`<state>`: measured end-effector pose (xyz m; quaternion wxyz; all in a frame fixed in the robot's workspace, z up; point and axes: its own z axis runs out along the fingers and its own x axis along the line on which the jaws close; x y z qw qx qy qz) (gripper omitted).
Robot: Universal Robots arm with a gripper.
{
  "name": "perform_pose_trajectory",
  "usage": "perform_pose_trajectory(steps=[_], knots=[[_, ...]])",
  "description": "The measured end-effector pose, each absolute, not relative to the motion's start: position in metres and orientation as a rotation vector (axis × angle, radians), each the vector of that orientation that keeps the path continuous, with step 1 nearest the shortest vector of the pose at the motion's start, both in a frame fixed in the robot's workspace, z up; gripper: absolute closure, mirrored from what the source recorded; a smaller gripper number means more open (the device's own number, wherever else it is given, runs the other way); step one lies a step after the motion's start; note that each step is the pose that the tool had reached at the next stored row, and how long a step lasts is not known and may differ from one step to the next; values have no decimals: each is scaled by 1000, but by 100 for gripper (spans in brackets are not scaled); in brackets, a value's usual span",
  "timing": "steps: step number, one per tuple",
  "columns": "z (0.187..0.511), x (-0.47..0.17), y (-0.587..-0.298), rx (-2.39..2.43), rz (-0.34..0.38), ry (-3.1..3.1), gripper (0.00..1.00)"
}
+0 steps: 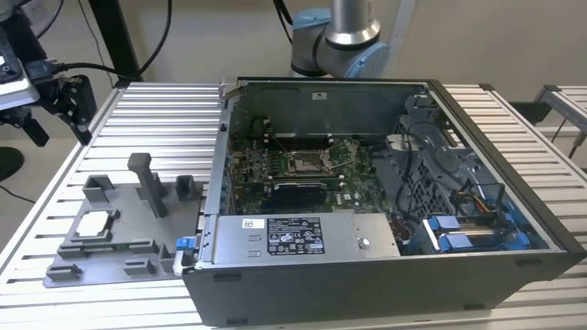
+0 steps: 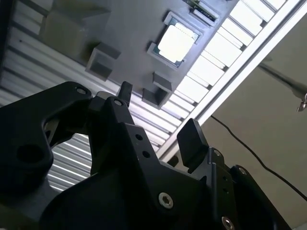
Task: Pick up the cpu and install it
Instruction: 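Pick up the cpu and move it towards the insertion slot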
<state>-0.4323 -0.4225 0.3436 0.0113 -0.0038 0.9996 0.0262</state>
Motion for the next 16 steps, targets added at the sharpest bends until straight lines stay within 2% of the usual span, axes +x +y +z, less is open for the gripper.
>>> perform_pose_trajectory(steps=[16], knots=[[335, -432, -423, -12, 82, 3118, 0]])
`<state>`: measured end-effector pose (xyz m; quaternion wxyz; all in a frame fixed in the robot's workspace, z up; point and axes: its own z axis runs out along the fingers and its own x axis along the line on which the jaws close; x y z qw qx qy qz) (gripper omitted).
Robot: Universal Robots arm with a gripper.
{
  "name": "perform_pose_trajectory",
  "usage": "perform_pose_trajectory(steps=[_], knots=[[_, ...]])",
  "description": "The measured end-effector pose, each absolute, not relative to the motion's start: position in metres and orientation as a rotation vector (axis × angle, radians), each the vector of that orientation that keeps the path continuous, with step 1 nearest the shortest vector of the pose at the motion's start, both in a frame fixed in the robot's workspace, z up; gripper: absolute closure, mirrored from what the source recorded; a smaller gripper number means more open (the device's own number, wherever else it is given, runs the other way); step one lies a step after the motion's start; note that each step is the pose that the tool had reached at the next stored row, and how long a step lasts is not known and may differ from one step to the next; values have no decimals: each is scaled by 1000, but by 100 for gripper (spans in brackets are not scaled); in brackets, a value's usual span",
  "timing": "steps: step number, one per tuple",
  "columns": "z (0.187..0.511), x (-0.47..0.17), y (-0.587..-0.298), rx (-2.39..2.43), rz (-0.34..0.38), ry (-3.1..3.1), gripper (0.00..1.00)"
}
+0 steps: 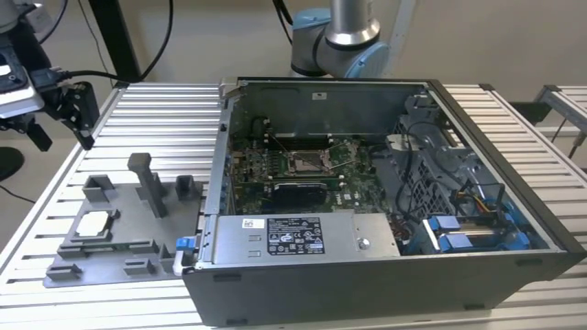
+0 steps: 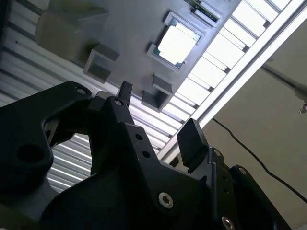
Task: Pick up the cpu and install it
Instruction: 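Pick up the cpu and move it towards the insertion slot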
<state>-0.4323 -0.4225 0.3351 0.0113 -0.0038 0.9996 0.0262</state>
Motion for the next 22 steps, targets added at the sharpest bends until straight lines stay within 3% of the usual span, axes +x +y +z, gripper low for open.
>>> perform_pose_trajectory(steps=[22], knots=[[325, -432, -423, -12, 82, 3119, 0]])
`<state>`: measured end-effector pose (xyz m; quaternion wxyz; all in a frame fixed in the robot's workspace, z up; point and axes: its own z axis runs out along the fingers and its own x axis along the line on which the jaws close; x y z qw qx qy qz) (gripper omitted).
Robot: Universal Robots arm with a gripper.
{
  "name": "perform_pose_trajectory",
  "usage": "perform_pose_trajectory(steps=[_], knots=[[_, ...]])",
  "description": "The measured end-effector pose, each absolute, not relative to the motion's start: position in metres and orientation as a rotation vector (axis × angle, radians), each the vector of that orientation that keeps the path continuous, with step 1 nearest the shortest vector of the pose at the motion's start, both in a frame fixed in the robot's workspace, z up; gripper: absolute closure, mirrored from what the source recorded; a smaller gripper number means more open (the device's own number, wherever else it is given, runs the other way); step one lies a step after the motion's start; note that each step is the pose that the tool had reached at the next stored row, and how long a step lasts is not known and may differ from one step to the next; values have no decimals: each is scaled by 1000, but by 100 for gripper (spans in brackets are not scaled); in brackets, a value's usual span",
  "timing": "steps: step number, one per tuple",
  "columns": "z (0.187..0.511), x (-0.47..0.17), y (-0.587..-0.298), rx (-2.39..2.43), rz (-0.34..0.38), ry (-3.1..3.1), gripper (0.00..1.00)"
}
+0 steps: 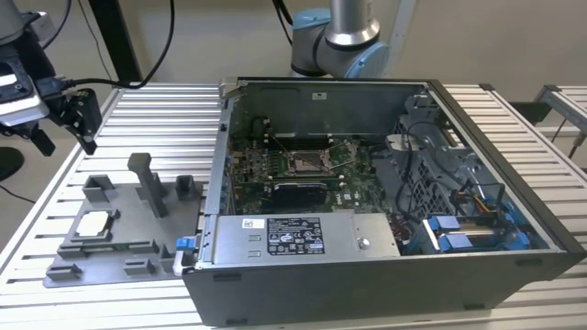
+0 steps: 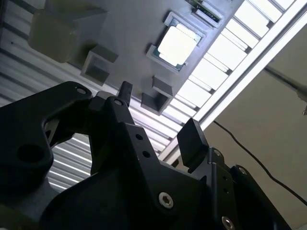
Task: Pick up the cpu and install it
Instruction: 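Pick up the cpu and move it towards the insertion slot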
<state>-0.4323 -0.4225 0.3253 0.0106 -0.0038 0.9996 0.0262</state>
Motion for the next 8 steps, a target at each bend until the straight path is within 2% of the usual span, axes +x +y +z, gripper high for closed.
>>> perform_pose_trajectory(steps=[8], knots=[[322, -432, -423, -12, 82, 3119, 0]])
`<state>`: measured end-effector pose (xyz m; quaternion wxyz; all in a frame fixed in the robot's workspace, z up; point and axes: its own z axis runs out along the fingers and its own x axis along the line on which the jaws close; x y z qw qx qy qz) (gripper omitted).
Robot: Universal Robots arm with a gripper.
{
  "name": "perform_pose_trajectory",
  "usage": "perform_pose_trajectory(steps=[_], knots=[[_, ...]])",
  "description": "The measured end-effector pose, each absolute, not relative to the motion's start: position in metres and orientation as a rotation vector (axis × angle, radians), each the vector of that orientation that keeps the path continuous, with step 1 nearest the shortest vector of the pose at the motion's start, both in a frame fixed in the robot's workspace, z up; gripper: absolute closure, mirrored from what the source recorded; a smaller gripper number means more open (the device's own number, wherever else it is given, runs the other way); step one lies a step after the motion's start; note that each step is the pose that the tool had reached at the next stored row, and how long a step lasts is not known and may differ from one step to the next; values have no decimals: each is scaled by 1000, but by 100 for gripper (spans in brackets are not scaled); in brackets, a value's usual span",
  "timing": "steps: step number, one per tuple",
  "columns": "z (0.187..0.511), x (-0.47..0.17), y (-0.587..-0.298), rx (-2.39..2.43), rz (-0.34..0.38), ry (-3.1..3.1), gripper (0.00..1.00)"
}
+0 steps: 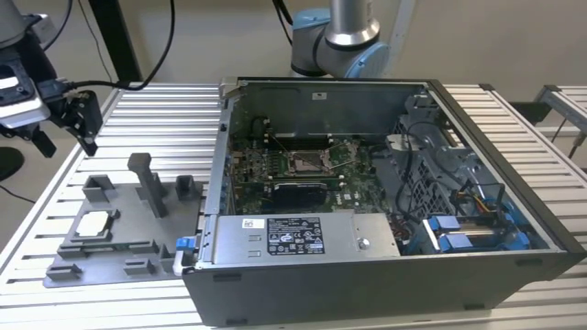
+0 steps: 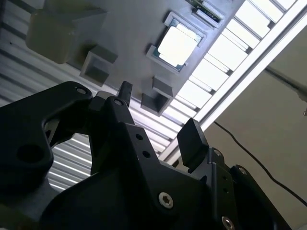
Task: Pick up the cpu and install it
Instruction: 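Pick up the cpu and move it towards the insertion slot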
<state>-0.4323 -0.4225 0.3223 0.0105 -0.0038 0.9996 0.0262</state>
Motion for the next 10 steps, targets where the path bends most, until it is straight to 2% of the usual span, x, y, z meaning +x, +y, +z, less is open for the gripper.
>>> perform_pose_trajectory(steps=[10], knots=[[318, -432, -423, -12, 82, 3119, 0]])
